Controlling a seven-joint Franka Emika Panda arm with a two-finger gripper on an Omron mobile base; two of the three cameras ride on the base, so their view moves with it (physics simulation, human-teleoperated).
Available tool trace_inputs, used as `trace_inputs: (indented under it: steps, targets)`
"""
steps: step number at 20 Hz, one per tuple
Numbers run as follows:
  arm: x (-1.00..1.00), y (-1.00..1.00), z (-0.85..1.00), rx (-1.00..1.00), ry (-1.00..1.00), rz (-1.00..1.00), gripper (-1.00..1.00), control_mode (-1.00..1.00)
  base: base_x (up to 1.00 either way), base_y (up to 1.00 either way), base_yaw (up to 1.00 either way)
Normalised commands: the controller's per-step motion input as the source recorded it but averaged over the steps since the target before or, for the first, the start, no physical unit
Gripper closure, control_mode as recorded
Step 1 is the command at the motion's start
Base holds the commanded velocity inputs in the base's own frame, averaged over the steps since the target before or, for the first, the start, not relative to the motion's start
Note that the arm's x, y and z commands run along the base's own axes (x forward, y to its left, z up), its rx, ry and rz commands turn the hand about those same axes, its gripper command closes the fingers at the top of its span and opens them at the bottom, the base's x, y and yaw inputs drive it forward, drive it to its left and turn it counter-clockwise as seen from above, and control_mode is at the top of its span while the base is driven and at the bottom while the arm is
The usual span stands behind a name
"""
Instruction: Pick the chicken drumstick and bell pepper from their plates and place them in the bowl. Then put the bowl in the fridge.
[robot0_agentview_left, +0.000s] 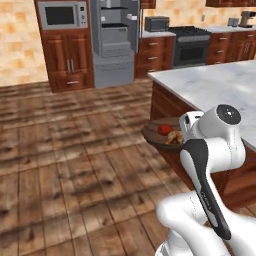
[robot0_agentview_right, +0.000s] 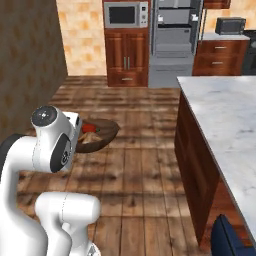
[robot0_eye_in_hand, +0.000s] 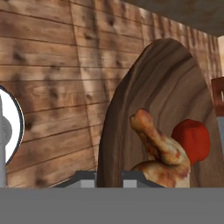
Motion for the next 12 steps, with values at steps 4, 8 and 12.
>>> trace_inputs:
  steps: [4, 8, 12]
  targets:
    - [0.00, 0.00, 0.00, 0.00, 0.00, 0.00, 1.00, 1.00, 0.82, 0.23, -0.07]
    - [0.00, 0.00, 0.00, 0.00, 0.00, 0.00, 1.00, 1.00, 0.86, 0.22, -0.08]
    - [0.00, 0.00, 0.00, 0.00, 0.00, 0.00, 1.00, 1.00, 0.89, 0.21, -0.08]
